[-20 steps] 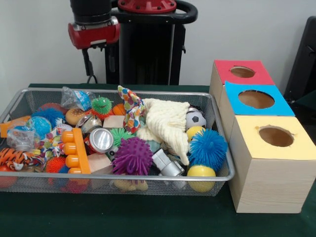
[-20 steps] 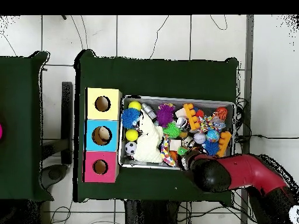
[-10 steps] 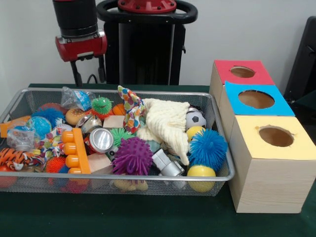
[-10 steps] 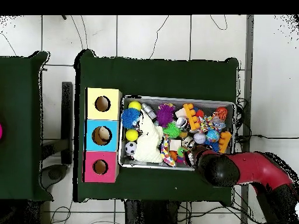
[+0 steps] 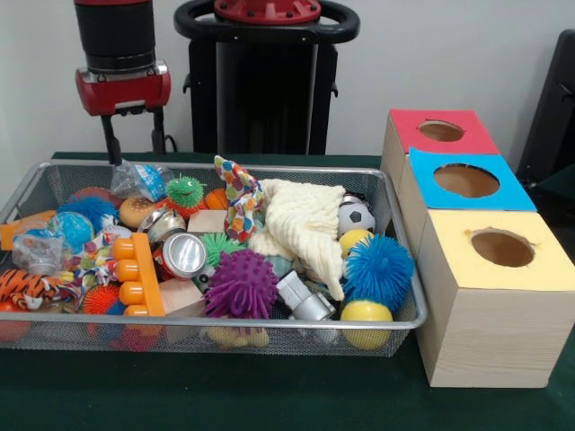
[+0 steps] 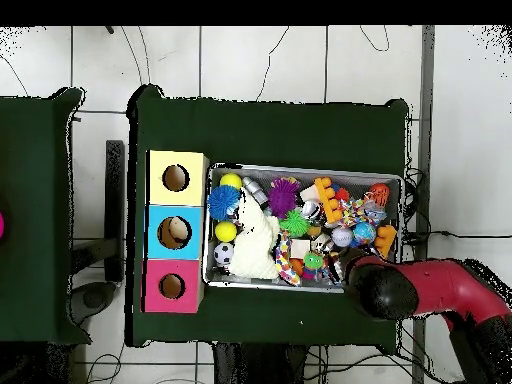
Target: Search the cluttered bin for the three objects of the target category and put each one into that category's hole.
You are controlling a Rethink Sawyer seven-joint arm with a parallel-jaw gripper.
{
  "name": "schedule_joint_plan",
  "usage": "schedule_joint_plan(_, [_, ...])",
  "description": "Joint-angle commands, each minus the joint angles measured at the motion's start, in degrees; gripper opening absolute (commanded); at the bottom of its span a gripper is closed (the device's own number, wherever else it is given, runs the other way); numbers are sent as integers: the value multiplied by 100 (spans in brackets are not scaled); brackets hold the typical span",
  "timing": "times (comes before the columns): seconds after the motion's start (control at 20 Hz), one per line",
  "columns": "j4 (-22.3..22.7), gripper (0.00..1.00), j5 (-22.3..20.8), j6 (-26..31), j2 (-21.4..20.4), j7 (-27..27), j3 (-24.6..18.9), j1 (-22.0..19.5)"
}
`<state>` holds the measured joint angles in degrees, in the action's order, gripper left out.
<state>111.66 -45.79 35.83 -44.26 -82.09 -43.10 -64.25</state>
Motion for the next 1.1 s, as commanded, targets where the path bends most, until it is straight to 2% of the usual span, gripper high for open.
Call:
schedule_joint_plan(0.05, [-655, 100, -511, 272, 396, 1456, -127, 9])
schedule_joint_plan(0.3, [-725, 100, -466, 358, 624, 1524, -165, -33])
schedule_joint_plan(0.6, [-1046, 100, -582, 435, 1091, 1328, 12, 239])
schedule_joint_plan(0.85, [-1255, 100, -502, 790, 1380, 1350, 194, 342])
schedule_joint_plan(1.1, [-1278, 100, -502, 1015, 1413, 1364, 357, 392])
